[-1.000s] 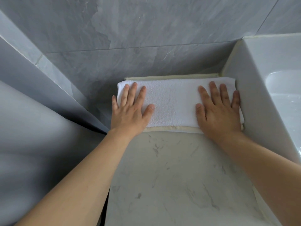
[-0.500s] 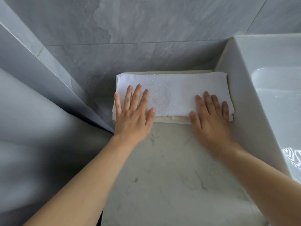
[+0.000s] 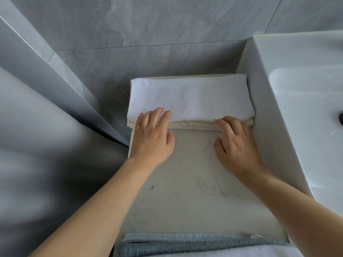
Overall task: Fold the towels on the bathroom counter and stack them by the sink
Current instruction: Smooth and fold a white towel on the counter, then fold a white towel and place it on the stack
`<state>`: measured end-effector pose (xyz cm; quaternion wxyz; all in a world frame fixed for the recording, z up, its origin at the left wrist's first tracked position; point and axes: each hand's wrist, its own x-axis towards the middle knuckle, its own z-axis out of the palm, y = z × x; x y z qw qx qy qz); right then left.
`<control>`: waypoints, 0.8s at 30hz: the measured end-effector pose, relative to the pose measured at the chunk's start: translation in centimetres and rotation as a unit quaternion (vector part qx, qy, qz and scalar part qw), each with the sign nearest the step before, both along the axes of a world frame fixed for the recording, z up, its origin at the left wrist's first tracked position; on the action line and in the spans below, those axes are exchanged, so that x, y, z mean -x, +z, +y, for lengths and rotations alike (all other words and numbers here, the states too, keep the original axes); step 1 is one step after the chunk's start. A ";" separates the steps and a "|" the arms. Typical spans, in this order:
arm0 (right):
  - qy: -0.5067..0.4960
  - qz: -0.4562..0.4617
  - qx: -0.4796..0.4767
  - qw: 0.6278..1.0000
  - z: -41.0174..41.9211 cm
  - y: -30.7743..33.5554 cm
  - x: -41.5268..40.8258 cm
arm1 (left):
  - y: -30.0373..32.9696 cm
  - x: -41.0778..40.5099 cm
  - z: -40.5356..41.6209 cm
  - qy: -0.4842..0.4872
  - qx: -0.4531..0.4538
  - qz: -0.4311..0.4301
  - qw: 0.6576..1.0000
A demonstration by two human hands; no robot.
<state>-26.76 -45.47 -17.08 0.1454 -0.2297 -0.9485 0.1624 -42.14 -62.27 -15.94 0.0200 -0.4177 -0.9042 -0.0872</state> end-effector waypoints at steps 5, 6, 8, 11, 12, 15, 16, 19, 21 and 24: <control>0.008 -0.010 0.013 1.000 -0.9 0.4 -1.8 | 0.0 -3.1 -1.5 -0.010 -0.024 -0.040 0.999; 0.018 -0.014 0.025 0.999 -1.2 0.5 -2.2 | 0.0 -3.7 -1.8 -0.012 -0.025 -0.047 0.999; 0.057 -0.029 0.051 0.997 -1.9 0.9 -3.2 | 0.2 -4.9 -2.3 -0.012 -0.034 -0.063 0.997; 0.122 -0.051 0.089 0.987 -2.8 1.7 -5.2 | 1.2 -6.7 -3.0 -0.013 -0.055 -0.084 0.995; 0.135 -0.057 0.100 0.984 -3.1 1.9 -6.0 | 1.6 -7.3 -3.3 -0.018 -0.057 -0.090 0.994; 0.148 -0.059 0.115 0.981 -3.5 2.3 -8.8 | 2.8 -9.8 -4.4 -0.045 -0.030 -0.152 0.987; 0.143 -0.061 0.118 0.981 -3.6 2.4 -9.9 | 3.1 -10.8 -4.8 -0.051 -0.011 -0.192 0.980; 0.125 -0.076 0.127 0.981 -4.1 3.0 -13.1 | 4.0 -13.9 -5.6 -0.067 0.065 -0.284 0.954; 0.126 -0.087 0.140 0.978 -4.4 3.3 -14.9 | 4.5 -15.6 -6.1 -0.076 0.110 -0.312 0.941; 0.133 -0.093 0.152 0.975 -4.7 3.8 -17.3 | 4.9 -17.7 -7.0 -0.081 0.185 -0.340 0.918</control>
